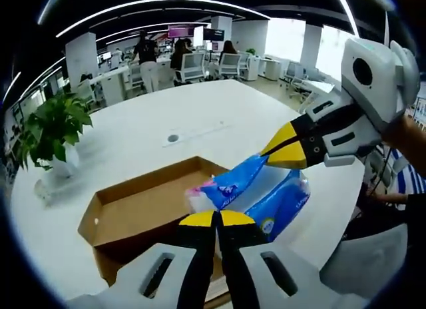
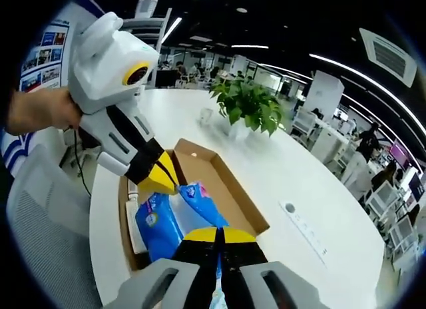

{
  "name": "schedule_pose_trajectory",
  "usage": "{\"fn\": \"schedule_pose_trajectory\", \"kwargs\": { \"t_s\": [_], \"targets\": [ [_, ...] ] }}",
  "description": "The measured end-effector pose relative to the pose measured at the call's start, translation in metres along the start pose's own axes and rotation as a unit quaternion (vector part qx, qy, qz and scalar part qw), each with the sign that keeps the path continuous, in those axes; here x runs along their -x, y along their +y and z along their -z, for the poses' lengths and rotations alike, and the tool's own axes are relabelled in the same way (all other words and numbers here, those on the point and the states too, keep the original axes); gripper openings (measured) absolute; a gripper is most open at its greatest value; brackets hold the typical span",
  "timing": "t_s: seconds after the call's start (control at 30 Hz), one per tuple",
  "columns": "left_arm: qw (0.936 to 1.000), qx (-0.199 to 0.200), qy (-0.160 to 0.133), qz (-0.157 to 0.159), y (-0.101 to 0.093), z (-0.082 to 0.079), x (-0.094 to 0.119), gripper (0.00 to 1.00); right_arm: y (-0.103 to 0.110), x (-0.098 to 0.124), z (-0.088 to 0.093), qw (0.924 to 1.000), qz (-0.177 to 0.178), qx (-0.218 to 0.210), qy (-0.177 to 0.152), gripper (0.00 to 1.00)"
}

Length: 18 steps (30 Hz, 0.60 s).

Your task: Operate the shoe box by opening the lid, removing the specified soft item, and placing it in the target area until the item is outside and the box remains undamaged.

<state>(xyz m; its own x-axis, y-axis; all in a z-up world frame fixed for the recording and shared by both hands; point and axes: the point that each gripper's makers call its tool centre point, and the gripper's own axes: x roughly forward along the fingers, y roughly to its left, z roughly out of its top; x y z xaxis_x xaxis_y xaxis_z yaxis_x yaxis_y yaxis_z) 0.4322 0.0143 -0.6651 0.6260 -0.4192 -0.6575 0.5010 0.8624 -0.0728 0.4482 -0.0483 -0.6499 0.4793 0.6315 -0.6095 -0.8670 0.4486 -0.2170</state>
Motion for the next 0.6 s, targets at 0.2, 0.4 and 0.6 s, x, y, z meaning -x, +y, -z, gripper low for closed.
{"fn": "schedule_pose_trajectory", "kwargs": {
  "t_s": [0.2, 0.4, 0.6],
  "targets": [
    [0.9999, -0.009, -0.004, 0.013, -0.018, -0.004, -0.006, 0.00, -0.006, 0.012, 0.014, 0.9999, 0.011, -0.007, 0.006, 0.00],
    [0.9995, -0.017, -0.005, 0.026, -0.037, -0.008, -0.014, 0.00, -0.014, 0.024, 0.027, 0.9995, 0.024, -0.016, 0.011, 0.00],
    [0.9990, -0.024, -0.007, 0.038, -0.054, -0.012, -0.022, 0.00, -0.021, 0.036, 0.042, 0.9989, 0.038, -0.024, 0.016, 0.00]
  ]
}}
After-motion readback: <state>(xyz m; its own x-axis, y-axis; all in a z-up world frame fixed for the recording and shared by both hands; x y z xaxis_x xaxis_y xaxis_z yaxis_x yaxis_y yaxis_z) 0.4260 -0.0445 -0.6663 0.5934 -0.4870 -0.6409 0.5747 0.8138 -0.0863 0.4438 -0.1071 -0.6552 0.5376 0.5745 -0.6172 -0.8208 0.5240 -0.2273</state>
